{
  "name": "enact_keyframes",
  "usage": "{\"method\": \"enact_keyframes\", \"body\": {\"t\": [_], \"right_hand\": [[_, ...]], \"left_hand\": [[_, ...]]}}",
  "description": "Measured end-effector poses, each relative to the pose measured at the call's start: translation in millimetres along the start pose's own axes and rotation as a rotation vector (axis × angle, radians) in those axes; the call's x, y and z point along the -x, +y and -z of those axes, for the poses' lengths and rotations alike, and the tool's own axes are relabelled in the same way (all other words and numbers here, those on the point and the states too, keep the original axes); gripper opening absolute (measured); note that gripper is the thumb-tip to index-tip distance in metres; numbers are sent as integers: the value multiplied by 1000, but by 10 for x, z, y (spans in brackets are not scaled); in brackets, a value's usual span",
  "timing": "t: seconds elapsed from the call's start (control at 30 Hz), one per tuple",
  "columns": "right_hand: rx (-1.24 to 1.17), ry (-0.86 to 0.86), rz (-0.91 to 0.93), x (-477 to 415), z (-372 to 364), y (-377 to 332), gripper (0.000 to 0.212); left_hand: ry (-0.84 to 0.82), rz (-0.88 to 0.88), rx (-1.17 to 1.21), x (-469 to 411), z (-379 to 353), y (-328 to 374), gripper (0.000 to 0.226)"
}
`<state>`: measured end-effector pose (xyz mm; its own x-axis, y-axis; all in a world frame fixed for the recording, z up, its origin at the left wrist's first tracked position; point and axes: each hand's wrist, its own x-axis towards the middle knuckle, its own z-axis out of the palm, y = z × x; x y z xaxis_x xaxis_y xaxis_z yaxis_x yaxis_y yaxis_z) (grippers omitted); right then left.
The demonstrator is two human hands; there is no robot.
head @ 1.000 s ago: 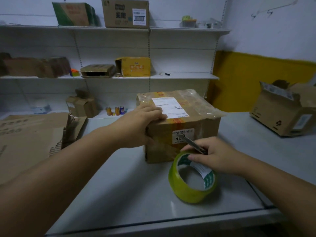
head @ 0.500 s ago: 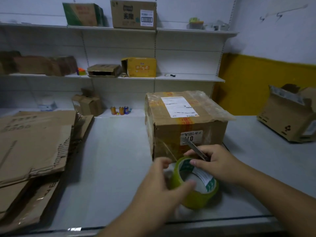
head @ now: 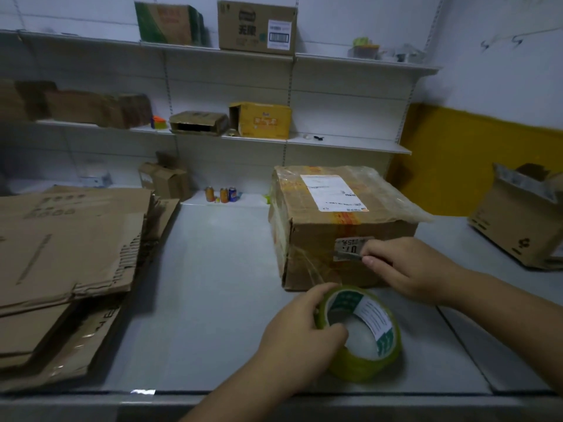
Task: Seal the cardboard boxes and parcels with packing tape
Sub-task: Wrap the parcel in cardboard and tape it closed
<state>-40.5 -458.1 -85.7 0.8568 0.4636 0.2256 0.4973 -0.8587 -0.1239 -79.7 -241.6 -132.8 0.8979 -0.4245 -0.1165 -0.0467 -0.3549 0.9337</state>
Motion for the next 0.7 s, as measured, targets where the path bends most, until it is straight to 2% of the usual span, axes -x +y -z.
{"method": "enact_keyframes", "body": {"t": [0.1, 0.17, 0.5, 0.7], "right_hand": [[75, 44, 104, -7, -57, 28, 35], [81, 77, 124, 4, -104, 30, 31], [136, 82, 157, -32, -280, -21, 19], [109, 99, 135, -51, -348, -86, 28]], "left_hand": [[5, 1, 19, -1, -1, -24, 60], [15, -12, 31, -7, -3, -42, 64], [38, -31, 43, -18, -17, -71, 54], [45, -56, 50, -12, -5, -79, 55]]}}
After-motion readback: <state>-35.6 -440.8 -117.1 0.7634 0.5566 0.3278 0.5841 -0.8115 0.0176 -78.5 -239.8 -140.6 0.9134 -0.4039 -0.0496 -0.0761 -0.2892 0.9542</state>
